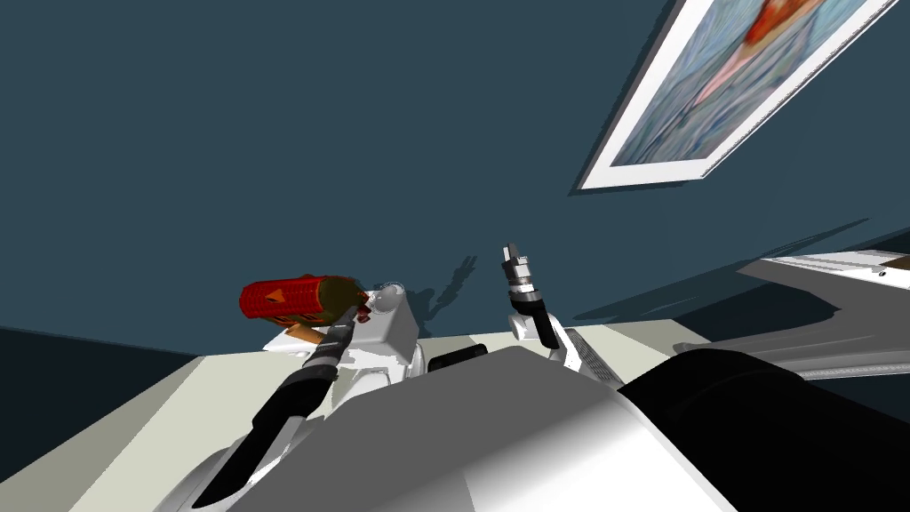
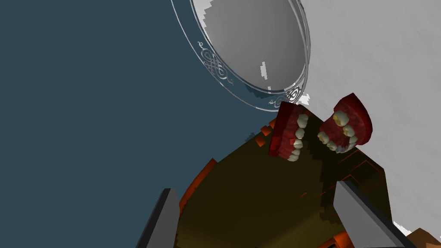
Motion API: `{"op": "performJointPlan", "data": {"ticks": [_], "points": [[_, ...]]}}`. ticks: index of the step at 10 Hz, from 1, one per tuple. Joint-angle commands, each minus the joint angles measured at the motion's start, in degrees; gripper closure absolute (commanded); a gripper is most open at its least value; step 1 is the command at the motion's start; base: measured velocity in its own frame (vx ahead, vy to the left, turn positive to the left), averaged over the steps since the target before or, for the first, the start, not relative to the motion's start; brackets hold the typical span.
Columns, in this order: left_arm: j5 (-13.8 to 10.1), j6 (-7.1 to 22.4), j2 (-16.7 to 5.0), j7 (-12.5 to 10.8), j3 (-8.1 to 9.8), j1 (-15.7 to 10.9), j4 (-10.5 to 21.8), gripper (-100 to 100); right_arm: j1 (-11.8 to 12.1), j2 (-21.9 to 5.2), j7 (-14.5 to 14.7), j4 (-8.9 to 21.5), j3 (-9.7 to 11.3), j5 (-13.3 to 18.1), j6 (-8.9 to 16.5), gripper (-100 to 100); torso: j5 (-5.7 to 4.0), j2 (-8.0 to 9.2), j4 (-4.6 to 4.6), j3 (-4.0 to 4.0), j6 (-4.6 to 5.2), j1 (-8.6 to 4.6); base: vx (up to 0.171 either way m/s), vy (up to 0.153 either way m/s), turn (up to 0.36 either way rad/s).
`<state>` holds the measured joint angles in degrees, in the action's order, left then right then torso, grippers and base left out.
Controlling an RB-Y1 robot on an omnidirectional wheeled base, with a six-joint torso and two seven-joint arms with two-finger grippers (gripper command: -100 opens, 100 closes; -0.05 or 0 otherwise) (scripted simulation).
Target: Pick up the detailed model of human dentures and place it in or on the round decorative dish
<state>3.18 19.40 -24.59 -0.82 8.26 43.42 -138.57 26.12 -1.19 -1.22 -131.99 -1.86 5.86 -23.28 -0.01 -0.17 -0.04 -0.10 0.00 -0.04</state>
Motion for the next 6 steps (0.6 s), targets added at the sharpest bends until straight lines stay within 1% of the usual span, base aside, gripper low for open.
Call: {"op": "performJointPlan", "data": {"ticks": [1,2,5,6], "points": [[0.1,2.9,-1.4,-0.2,0.79,1.1,0.0,-100,0.0,0.0,0.0,0.0,0.0,0.0,0.0,0,0.0,0.0,0.0,0.0,0.0,0.0,0.065,-0.007,-0.037],[0.1,3.2,-1.4,-0.2,0.79,1.1,0.0,-100,0.0,0.0,0.0,0.0,0.0,0.0,0.0,0,0.01,-0.05,-0.01,-0.03,0.0,0.01,0.043,-0.002,-0.007],[0.0,8.6,-4.5,-0.5,2.4,2.5,-0.8,-100,0.0,0.0,0.0,0.0,0.0,0.0,0.0,0,0.01,-0.01,0.0,0.0,0.0,0.03,0.047,-0.001,-0.029],[0.0,9.1,-4.5,-0.5,2.4,2.5,-0.8,-100,0.0,0.0,0.0,0.0,0.0,0.0,0.0,0,0.01,-0.03,-0.01,-0.02,0.0,0.04,0.036,-0.004,-0.008]]}}
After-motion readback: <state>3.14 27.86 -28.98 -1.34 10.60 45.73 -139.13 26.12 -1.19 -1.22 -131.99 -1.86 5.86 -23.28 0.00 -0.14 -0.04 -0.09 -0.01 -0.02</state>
